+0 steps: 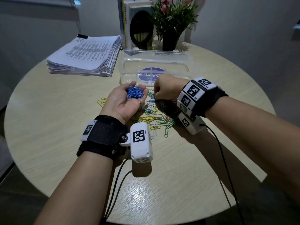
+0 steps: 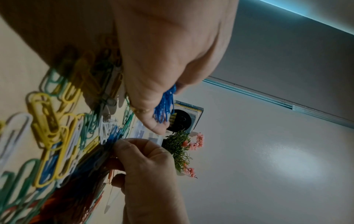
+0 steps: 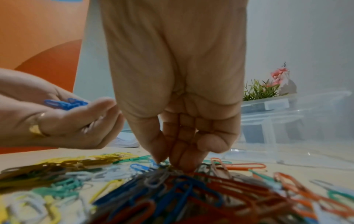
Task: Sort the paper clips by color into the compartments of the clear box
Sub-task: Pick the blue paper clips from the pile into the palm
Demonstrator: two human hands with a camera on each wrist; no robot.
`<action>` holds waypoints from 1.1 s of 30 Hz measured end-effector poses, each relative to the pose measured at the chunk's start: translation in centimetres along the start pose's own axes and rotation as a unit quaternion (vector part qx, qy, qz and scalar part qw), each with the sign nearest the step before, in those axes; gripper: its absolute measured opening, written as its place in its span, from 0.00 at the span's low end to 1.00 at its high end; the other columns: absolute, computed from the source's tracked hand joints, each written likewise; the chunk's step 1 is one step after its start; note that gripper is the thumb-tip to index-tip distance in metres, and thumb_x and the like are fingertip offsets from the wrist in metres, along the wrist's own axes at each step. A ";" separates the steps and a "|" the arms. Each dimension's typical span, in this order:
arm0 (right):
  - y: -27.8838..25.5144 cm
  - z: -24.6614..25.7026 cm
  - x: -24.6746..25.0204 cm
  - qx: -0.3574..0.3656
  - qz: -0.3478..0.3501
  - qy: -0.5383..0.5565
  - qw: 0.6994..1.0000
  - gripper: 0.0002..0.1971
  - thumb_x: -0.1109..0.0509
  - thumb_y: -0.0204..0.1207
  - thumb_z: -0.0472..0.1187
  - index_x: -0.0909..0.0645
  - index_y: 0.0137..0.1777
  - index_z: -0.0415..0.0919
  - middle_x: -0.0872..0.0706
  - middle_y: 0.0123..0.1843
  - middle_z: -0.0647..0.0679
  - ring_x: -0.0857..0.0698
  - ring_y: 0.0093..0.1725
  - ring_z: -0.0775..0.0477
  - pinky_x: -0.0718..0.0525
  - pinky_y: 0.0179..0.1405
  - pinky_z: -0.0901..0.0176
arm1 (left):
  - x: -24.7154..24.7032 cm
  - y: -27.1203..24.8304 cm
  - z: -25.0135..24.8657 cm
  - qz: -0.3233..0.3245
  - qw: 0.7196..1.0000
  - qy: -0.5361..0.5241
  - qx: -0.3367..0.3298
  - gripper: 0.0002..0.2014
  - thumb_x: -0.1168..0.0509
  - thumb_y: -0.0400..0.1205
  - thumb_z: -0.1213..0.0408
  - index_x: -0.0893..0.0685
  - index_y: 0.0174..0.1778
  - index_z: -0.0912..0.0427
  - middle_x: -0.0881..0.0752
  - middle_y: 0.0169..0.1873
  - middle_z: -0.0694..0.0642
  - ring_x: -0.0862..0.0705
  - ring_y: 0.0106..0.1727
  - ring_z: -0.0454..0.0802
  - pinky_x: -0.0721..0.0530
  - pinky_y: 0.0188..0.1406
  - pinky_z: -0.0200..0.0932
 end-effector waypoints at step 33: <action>-0.7 0.3 1.3 -0.003 0.059 0.117 0.991 0.12 0.36 0.76 0.29 0.15 0.44 0.45 0.11 0.38 0.45 0.11 0.39 0.45 0.10 0.50 0.48 | 0.9 -0.1 0.1 0.005 1.000 0.027 0.005 0.11 0.47 0.87 0.70 0.23 0.42 0.68 0.22 0.44 0.66 0.20 0.43 0.55 0.19 0.50 0.50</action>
Point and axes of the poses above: each hand's wrist, its own y-axis towards the middle knuckle, its own x-axis out of the back of the hand, z = x × y, the point moved 1 cm from there along y, towards the middle knuckle
